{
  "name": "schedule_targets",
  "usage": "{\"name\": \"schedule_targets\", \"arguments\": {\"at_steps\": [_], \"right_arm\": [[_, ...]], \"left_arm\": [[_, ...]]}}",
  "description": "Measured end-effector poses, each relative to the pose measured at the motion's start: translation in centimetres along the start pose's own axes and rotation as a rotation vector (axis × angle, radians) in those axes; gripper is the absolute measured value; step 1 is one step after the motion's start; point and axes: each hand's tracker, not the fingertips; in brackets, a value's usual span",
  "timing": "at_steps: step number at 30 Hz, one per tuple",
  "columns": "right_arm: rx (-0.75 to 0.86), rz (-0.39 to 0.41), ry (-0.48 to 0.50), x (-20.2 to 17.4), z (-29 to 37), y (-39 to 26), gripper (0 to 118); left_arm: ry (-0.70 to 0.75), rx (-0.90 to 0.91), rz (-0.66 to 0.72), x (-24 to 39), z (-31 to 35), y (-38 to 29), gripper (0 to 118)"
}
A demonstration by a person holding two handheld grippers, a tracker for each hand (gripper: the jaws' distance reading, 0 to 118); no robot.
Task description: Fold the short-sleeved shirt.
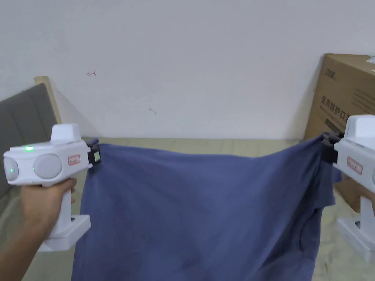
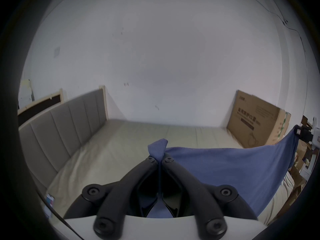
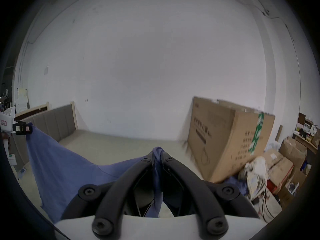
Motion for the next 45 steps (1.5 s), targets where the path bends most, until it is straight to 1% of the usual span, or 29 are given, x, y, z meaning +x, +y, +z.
{"name": "schedule_targets", "arguments": {"at_steps": [4, 10, 13, 18, 24, 29, 33, 37, 39, 42, 45], "right_arm": [[0.109, 0.004, 0.000, 0.3, -0.7, 5.0, 5], [0.219, -0.007, 0.005, 0.4, -1.7, 10.9, 5], [0.245, -0.049, 0.026, 0.8, -2.7, 12.7, 5], [0.258, -0.033, 0.034, 1.4, -5.6, 12.7, 5], [0.185, -0.062, 0.053, 1.7, -9.3, 8.5, 5], [0.081, -0.064, 0.069, 1.7, -12.4, 2.4, 5], [-0.009, -0.091, 0.086, 0.9, -13.0, -3.4, 5], [-0.091, -0.150, 0.104, 1.0, -13.0, -8.8, 5], [-0.119, -0.154, 0.105, 1.0, -12.3, -11.3, 5], [-0.169, -0.192, 0.126, 0.9, -9.5, -15.1, 5], [-0.209, -0.211, 0.138, 0.8, -6.4, -18.5, 5]], "left_arm": [[0.029, 0.071, -0.003, -0.4, 1.2, 5.1, 0], [0.059, 0.153, 0.003, -0.5, 1.3, 10.8, 0], [0.069, 0.188, 0.005, -0.3, 0.5, 12.5, 0], [0.073, 0.207, -0.017, 0.3, -2.1, 13.1, 0], [0.080, 0.152, -0.033, 0.7, -7.3, 9.5, 0], [0.073, 0.057, -0.010, 0.4, -11.3, 3.5, 0], [0.070, -0.034, -0.013, 0.0, -13.2, -2.4, 0], [0.054, -0.096, 0.016, -0.8, -13.2, -7.7, 0], [0.049, -0.132, 0.023, -1.1, -12.6, -10.3, 0], [0.043, -0.183, 0.013, -1.9, -11.1, -13.9, 0], [0.033, -0.220, 0.023, -2.6, -8.5, -17.2, 0]]}}
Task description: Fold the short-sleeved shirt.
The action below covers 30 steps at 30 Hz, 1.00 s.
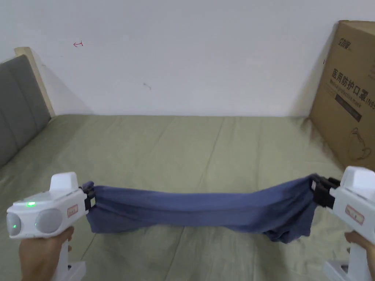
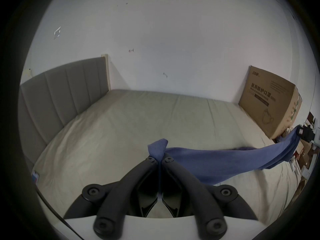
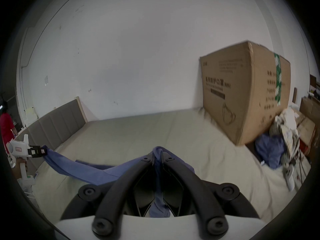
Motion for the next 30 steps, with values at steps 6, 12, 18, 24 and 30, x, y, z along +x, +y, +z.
{"name": "schedule_targets", "arguments": {"at_steps": [6, 12, 18, 24, 30], "right_arm": [[-0.102, -0.030, 0.019, 0.4, 5.5, -7.4, 5], [-0.173, -0.057, 0.038, -0.4, 11.8, -12.7, 5], [-0.196, -0.106, 0.039, 0.2, 17.3, -16.0, 5], [-0.246, -0.159, 0.011, 0.7, 20.7, -19.1, 5], [-0.420, -0.171, -0.086, 0.7, 19.2, -23.1, 5]], "left_arm": [[0.008, -0.109, 0.020, -2.5, 2.6, -7.6, 0], [0.015, -0.184, 0.042, -3.6, 6.7, -14.0, 0], [0.031, -0.217, 0.064, -5.0, 10.5, -17.8, 0], [0.035, -0.247, 0.062, -5.5, 13.1, -20.6, 0], [0.051, -0.321, 0.025, -5.2, 12.4, -23.2, 0]]}}
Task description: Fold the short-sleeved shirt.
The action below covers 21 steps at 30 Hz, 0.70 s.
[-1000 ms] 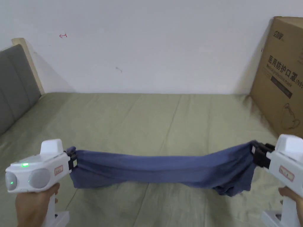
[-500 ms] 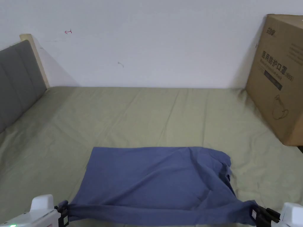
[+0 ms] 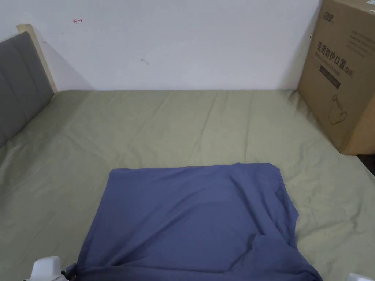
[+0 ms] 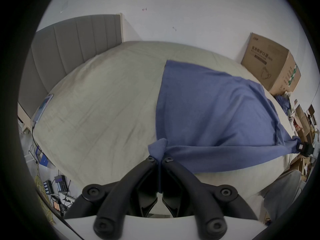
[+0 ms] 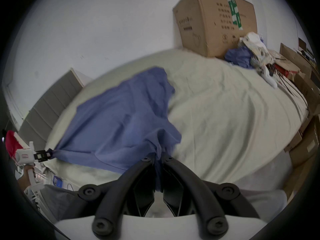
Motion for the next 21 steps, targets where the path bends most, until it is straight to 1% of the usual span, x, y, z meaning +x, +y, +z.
{"name": "schedule_targets", "arguments": {"at_steps": [4, 6, 7, 8, 9, 10, 11, 12, 15, 21], "right_arm": [[-0.119, -0.014, -0.098, -0.5, -2.6, -0.8, 5], [-0.100, -0.023, -0.099, -0.8, -2.8, -0.8, 7], [-0.106, -0.022, -0.110, -1.1, -2.7, -0.6, 10], [-0.106, -0.015, -0.119, -1.4, -2.6, -0.4, 23], [-0.102, 0.008, -0.141, -1.7, -2.3, -0.1, 39], [-0.093, 0.026, -0.151, -2.2, -1.6, 0.4, 54], [-0.071, 0.042, -0.148, -2.7, -0.8, 1.0, 68], [-0.019, 0.065, -0.130, -3.4, 0.3, 2.0, 73], [0.127, 0.114, -0.101, -5.1, 3.1, 5.0, 73], [0.384, 0.222, -0.079, -9.5, 8.0, 10.6, 73]], "left_arm": [[0.006, -0.073, 0.021, 0.3, -1.6, -0.7, 1], [0.011, -0.061, 0.042, 0.4, -1.2, -0.7, 14], [0.014, -0.056, 0.051, 0.5, -1.0, -0.5, 24], [0.020, -0.058, 0.058, 0.5, -0.9, -0.3, 43], [0.022, -0.059, 0.060, 0.6, -0.5, -0.2, 60], [0.024, -0.054, 0.062, 0.7, 0.0, 0.1, 75], [0.027, -0.042, 0.063, 1.0, 0.6, 0.5, 86], [0.026, 0.001, 0.065, 1.4, 1.6, 1.1, 91], [-0.006, 0.134, 0.045, 2.7, 4.5, 3.3, 91], [-0.044, 0.401, -0.020, 6.5, 10.8, 8.2, 91]]}}
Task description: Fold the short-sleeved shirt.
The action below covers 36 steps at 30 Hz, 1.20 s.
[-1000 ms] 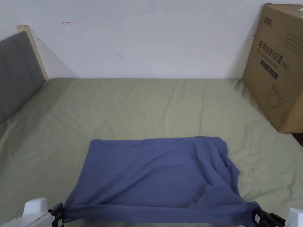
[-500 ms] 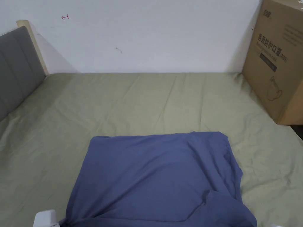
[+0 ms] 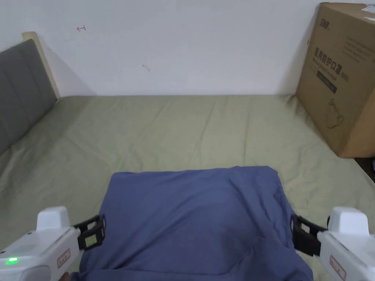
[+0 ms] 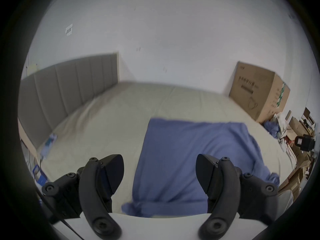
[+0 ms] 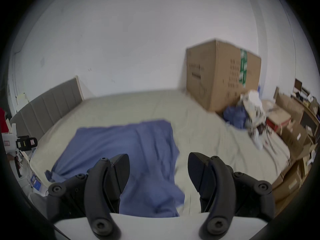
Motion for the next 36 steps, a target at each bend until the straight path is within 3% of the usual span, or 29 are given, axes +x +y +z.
{"name": "schedule_targets", "arguments": {"at_steps": [5, 8, 10, 11, 13, 14, 15, 16, 23, 33, 34, 36], "right_arm": [[0.163, 0.044, -0.022, -2.2, 1.8, 3.6, 73], [0.220, 0.075, -0.054, -3.4, 2.5, 4.4, 73], [0.241, 0.079, -0.060, -3.9, 2.7, 4.5, 73], [0.251, 0.080, -0.064, -4.1, 2.8, 4.5, 71], [0.256, 0.080, -0.063, -4.4, 3.1, 4.5, 54], [0.262, 0.076, -0.061, -4.4, 3.1, 4.4, 29], [0.264, 0.075, -0.062, -4.5, 3.1, 4.4, 5], [0.267, 0.078, -0.072, -4.6, 3.1, 4.3, 1], [0.247, 0.075, -0.049, -4.1, 2.6, 4.0, 0], [0.196, 0.076, -0.033, -3.5, 1.9, 3.0, 0], [0.190, 0.077, -0.035, -3.4, 1.8, 2.8, 0], [0.177, 0.074, -0.037, -3.3, 1.6, 2.6, 0]], "left_arm": [[-0.009, 0.175, 0.003, 2.5, 2.1, 3.5, 90], [0.000, 0.263, -0.018, 3.6, 2.9, 4.2, 83], [0.001, 0.301, -0.036, 4.2, 3.2, 4.2, 68], [0.006, 0.310, -0.043, 4.5, 3.3, 4.1, 49], [0.006, 0.322, -0.063, 4.9, 3.2, 3.9, 20], [0.002, 0.321, -0.070, 4.9, 3.3, 3.8, 6], [-0.008, 0.317, -0.076, 4.9, 3.3, 3.7, 1], [-0.016, 0.315, -0.075, 4.8, 3.2, 3.5, 0], [-0.083, 0.169, -0.007, 2.3, 2.1, 2.2, 0], [-0.012, -0.183, 0.023, -3.8, -2.6, -3.6, 0], [-0.003, -0.228, 0.027, -4.3, -3.2, -4.3, 4], [0.020, -0.297, 0.040, -5.0, -4.2, -5.5, 29]]}}
